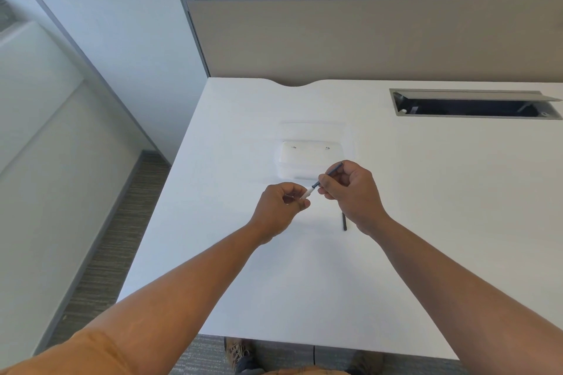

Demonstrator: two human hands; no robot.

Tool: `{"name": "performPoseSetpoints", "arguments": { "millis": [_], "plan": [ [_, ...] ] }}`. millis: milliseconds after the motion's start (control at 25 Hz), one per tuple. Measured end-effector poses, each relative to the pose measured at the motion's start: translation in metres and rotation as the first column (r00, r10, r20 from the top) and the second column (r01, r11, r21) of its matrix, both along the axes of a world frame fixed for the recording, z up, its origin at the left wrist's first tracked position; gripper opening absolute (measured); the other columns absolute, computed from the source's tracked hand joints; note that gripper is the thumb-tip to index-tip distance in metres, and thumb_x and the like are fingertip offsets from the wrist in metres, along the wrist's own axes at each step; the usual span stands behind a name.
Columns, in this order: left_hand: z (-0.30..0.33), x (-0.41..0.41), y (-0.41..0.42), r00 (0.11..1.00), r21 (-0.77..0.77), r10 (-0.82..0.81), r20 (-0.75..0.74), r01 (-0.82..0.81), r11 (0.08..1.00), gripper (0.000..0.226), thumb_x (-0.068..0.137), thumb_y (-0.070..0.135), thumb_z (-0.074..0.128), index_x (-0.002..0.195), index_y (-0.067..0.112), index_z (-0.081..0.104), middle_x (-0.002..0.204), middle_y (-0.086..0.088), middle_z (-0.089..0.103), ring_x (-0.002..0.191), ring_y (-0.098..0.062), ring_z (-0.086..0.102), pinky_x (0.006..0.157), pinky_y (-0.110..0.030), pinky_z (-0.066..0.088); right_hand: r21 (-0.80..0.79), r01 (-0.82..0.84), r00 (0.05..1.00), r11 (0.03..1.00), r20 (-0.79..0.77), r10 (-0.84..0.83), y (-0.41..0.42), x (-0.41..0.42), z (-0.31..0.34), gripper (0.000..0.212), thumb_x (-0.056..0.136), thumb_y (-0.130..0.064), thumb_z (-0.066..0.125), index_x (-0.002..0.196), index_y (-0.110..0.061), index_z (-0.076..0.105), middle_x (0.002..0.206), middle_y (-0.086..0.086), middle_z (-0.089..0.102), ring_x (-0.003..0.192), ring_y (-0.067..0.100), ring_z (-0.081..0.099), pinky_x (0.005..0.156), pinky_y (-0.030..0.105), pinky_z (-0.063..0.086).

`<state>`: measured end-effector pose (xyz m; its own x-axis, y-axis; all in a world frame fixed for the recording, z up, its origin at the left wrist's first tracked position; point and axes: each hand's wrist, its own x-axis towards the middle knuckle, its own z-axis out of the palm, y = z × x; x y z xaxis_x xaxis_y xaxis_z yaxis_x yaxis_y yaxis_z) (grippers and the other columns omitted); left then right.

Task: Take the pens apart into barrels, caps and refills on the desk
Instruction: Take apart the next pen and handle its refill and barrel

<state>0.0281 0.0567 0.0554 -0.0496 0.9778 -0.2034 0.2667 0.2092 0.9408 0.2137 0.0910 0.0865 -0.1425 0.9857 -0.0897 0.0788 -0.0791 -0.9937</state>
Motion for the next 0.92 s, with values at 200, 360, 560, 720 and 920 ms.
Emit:
{"name": "performPoseSetpoints", "arguments": {
  "millis": [200, 360, 560, 720, 920],
  "plan": [
    [0.002, 0.002, 0.0, 1.0, 0.011, -0.014, 0.01, 0.014, 1.0, 0.008, 0.086, 0.016, 0.079, 0.094, 0.019, 0.077, 0.091, 0.003, 0.076, 0.076, -0.002, 0.064, 0.065, -0.01, 0.05, 0.035, -0.097, 0.994, 0.995, 0.056, 0.095, -0.003, 0.001, 0.0, 0.006, 0.083, -0.017, 0.078, 0.086, -0.018, 0.073, 0.073, 0.001, 0.075, 0.071, 0.015, 0.07, 0.069, 0.024, 0.054],
    [0.003, 0.002, -0.001, 0.999, -0.019, -0.014, 0.037, 0.015, 1.0, 0.007, 0.087, 0.017, 0.078, 0.094, 0.019, 0.076, 0.086, 0.007, 0.073, 0.068, 0.002, 0.061, 0.054, -0.009, 0.044, 0.042, -0.137, 0.987, 0.99, 0.088, 0.133, -0.005, 0.002, 0.0, 0.014, 0.081, -0.012, 0.081, 0.094, -0.015, 0.075, 0.073, -0.005, 0.075, 0.069, 0.01, 0.067, 0.072, 0.026, 0.056],
    [0.003, 0.0, 0.0, 0.999, -0.012, -0.009, 0.046, 0.009, 1.0, 0.009, 0.088, 0.018, 0.077, 0.093, 0.025, 0.077, 0.084, 0.013, 0.073, 0.069, -0.001, 0.059, 0.056, -0.012, 0.045, -0.001, -0.112, 0.988, 0.994, 0.111, 0.111, -0.007, 0.004, -0.003, 0.019, 0.082, -0.012, 0.083, 0.099, -0.014, 0.075, 0.081, 0.007, 0.076, 0.072, 0.015, 0.068, 0.077, 0.037, 0.058],
    [0.001, -0.001, 0.001, 0.999, -0.014, -0.003, 0.052, 0.004, 1.0, 0.008, 0.088, 0.02, 0.077, 0.095, 0.024, 0.078, 0.095, 0.007, 0.075, 0.079, -0.005, 0.063, 0.061, -0.022, 0.047, -0.031, -0.082, 0.987, 0.996, 0.138, 0.085, -0.007, 0.006, -0.009, 0.016, 0.082, -0.013, 0.08, 0.097, -0.016, 0.074, 0.08, 0.002, 0.075, 0.071, 0.014, 0.069, 0.071, 0.043, 0.059],
    [0.001, -0.002, 0.0, 0.999, -0.015, 0.011, 0.037, -0.01, 1.0, 0.008, 0.089, 0.02, 0.075, 0.095, 0.025, 0.077, 0.098, 0.012, 0.076, 0.085, -0.005, 0.065, 0.063, -0.024, 0.048, -0.076, 0.016, 0.959, 0.997, 0.283, 0.006, -0.004, 0.017, -0.028, 0.009, 0.084, -0.019, 0.077, 0.091, -0.023, 0.073, 0.082, 0.007, 0.075, 0.069, 0.015, 0.068, 0.062, 0.053, 0.059]
  ]
}}
